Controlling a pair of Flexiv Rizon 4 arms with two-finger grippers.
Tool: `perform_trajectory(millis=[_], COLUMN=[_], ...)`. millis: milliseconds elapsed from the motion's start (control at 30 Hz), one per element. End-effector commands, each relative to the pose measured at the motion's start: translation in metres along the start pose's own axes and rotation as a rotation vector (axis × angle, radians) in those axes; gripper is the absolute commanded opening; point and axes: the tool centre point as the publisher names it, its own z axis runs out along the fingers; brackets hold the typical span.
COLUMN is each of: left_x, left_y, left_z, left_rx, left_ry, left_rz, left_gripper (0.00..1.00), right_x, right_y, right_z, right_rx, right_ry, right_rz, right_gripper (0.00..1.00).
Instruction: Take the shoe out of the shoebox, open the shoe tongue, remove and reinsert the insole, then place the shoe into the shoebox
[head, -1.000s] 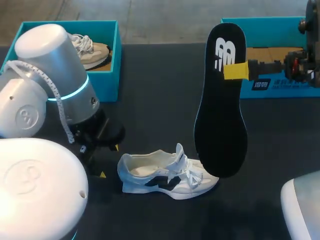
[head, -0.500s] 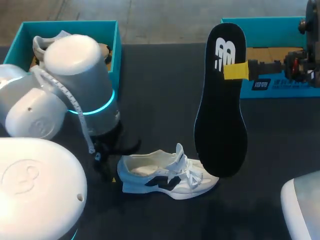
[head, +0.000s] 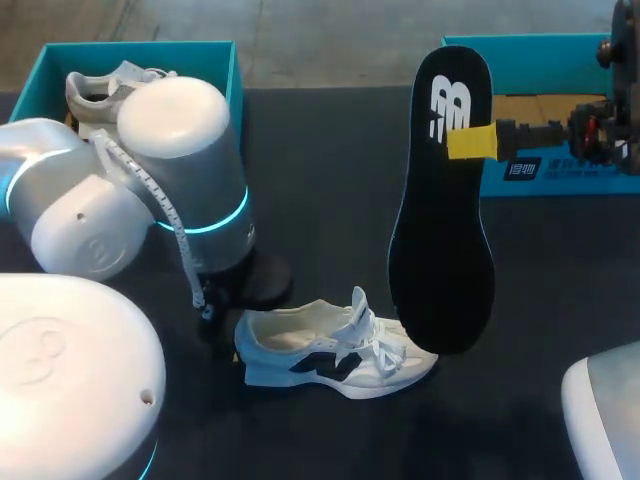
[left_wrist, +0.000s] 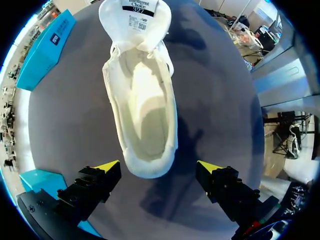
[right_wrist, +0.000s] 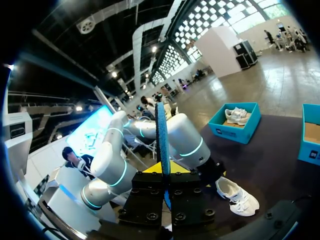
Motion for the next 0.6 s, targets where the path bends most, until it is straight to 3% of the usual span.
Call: perform_trajectory(millis=[33,267,600], left_x=[-0.002,-0.016,-0.036], left_y=[0.001,-0.008,-0.034], left_z=[-0.021,-0.039,-0.043], left_rx=[0.017,0.011,0.036], left_ry=[-0.021,-0.046,-0.084], left_rz=[0.007,-0.014,-0.017], left_gripper=[1.0,1.0,1.0], right_x=[0.009,0.009,0.009], right_y=[-0.006,-0.006,-0.006], right_z=[0.009,0.009,0.009], right_rx=[-0.074,-0.074,-0.074], right_ry=[-0.013,-0.013,-0.013], right_rz=[0.001,0.001,0.001], right_gripper=[0.0,0.0,0.0])
